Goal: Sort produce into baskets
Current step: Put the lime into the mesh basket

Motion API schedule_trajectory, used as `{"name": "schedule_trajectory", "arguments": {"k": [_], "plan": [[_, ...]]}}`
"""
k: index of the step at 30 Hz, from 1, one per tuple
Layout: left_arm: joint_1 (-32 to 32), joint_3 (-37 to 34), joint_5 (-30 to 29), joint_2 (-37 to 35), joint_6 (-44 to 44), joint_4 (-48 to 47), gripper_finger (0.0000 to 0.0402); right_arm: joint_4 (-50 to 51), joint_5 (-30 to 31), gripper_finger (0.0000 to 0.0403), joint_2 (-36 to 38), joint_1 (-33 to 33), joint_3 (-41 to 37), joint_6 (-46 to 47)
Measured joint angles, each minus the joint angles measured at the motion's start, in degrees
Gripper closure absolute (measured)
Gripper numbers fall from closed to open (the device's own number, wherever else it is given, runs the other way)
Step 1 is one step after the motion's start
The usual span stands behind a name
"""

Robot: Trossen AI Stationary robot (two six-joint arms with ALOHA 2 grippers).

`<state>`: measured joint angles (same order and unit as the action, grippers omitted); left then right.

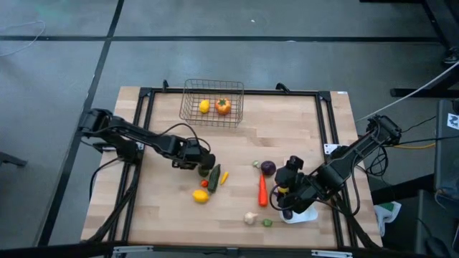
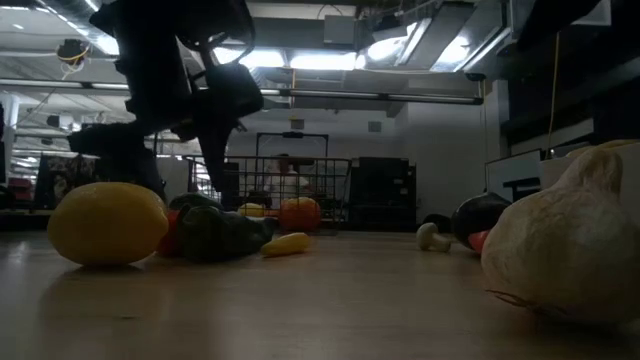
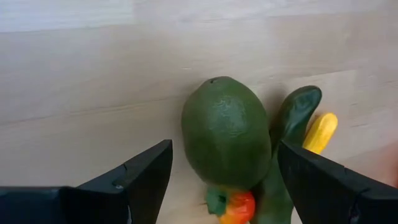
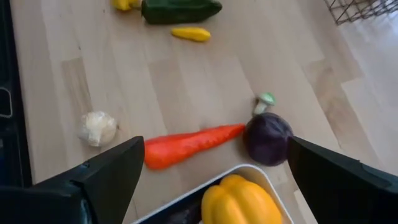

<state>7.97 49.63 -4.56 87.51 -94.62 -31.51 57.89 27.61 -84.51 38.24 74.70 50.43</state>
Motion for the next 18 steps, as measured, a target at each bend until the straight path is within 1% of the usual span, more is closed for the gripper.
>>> {"name": "schedule_trajectory", "arguments": {"k": [6, 12, 18], "plan": [[0.00, -0.02, 0.00, 2.22, 0.07, 1.32, 0.0116, -0.91, 1.93, 0.0015, 0.00, 0.00, 0.00, 0.00], [0.00, -0.02, -0.02, 4.43, 1.67, 1.57, 0.0116, -1.05, 1.98, 0.0015, 0.00, 0.00, 0.00, 0.00], [0.00, -0.02, -0.40, 6.47, 5.08, 1.91, 0.0118, -1.00, 1.98, 0.0015, 0.00, 0.00, 0.00, 0.00]]}}
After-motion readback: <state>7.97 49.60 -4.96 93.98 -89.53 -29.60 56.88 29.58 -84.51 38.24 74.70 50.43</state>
